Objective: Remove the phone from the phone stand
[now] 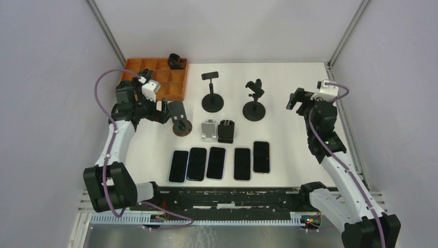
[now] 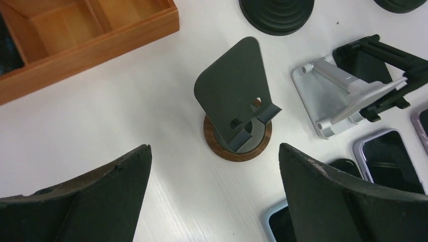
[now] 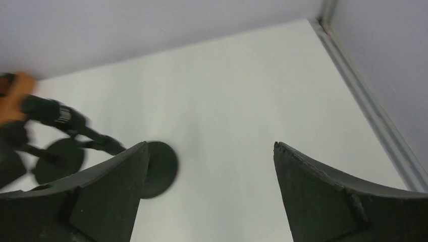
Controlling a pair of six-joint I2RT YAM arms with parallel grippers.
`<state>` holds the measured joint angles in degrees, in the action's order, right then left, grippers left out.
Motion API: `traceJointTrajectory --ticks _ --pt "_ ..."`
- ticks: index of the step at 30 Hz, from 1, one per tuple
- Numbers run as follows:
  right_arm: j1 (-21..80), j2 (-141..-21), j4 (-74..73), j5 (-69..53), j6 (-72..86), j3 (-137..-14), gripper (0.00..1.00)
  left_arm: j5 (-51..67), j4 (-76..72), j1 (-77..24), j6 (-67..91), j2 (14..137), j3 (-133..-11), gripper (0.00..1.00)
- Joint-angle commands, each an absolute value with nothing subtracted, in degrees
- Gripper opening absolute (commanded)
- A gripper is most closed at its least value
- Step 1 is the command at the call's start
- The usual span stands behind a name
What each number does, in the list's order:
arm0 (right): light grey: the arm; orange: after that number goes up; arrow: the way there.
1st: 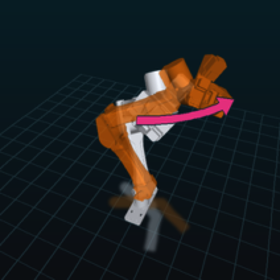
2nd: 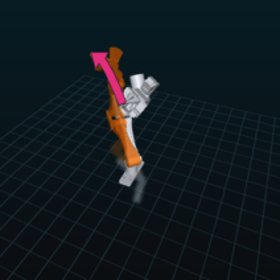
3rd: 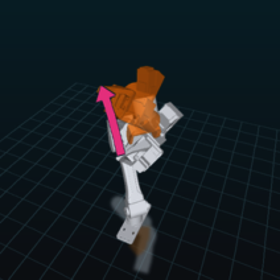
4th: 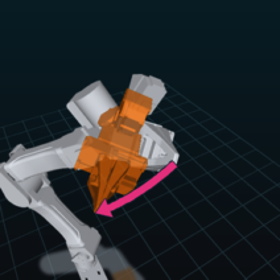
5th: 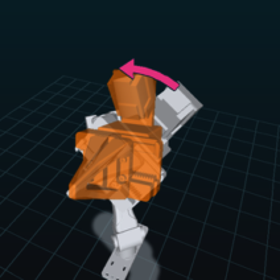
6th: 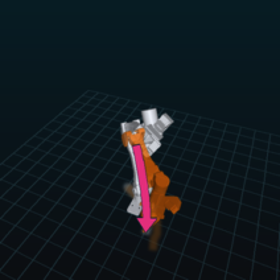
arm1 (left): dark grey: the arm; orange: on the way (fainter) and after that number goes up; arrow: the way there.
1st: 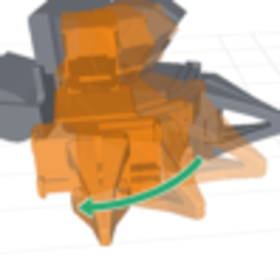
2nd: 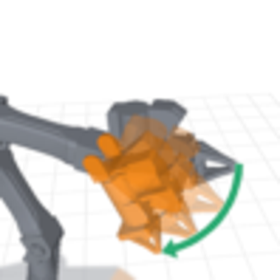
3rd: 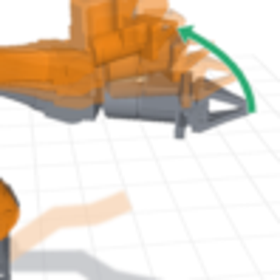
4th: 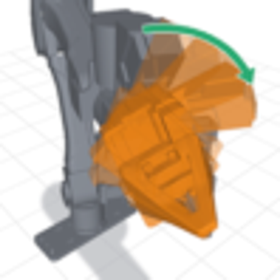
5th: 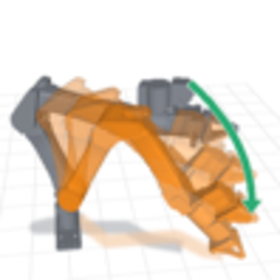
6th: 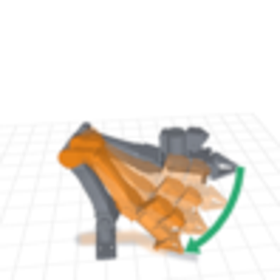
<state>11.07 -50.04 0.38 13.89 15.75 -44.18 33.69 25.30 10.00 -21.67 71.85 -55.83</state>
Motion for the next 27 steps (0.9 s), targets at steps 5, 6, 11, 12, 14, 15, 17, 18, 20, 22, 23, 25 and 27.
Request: traceJointTrajectory --ticks 5,6,11,12,14,15,17,18,20,22,23,25,27 --pt "10.7 -46.3 17.5 44.2 9.4 -20.8 0.98 30.2 -9.1 10.2 -8.9 77.6 -42.2 1.0" --pt "10.8 -46.6 20.8 46.1 8.8 -18.0 0.98 30.0 -10.6 10.2 -8.7 78.6 -41.5 1.0" --pt "10.7 -54.9 32.7 50.8 5.2 -10.2 0.98 29.1 -18.5 10.2 -8.5 82.6 -37.6 1.0" --pt "10.7 -56.8 35.7 50.9 3.7 -9.3 0.98 29.1 -21.1 10.2 -8.1 82.9 -36.2 1.0" --pt "10.5 -60.2 42.1 50.6 1.1 -7.7 0.98 30.0 -26.0 10.2 -7.8 83.1 -33.2 1.0" --pt "10.3 -61.5 44.7 49.6 0.5 -7.0 0.98 30.3 -28.9 10.2 -7.5 83.3 -31.7 1.0" --pt "10.0 -64.4 49.8 48.7 -1.9 -6.0 0.98 29.6 -33.2 10.3 -6.6 84.2 -29.8 1.0" --pt "10.0 -65.9 52.1 48.6 -2.6 -5.5 0.98 28.8 -34.7 10.2 -5.7 84.8 -29.4 1.0" --pt "9.9 -68.1 54.5 47.7 -3.4 -5.3 0.98 27.1 -37.3 10.2 -4.1 85.8 -28.4 1.0" --pt "9.9 -69.6 56.0 46.4 -3.0 -5.1 0.98 26.2 -41.9 10.2 -2.4 85.9 -26.1 1.0" --pt "10.0 -70.1 57.5 45.8 -3.1 -4.6 0.98 25.4 -42.4 10.2 -1.8 85.3 -25.4 1.0" --pt "9.9 -71.2 60.0 45.2 -3.3 -3.3 0.98 24.8 -45.6 10.1 -0.9 84.2 -23.4 1.0" --pt "9.9 -71.8 64.4 44.6 -3.2 -0.8 0.98 24.3 -48.2 10.2 -0.6 83.0 -21.4 1.0"
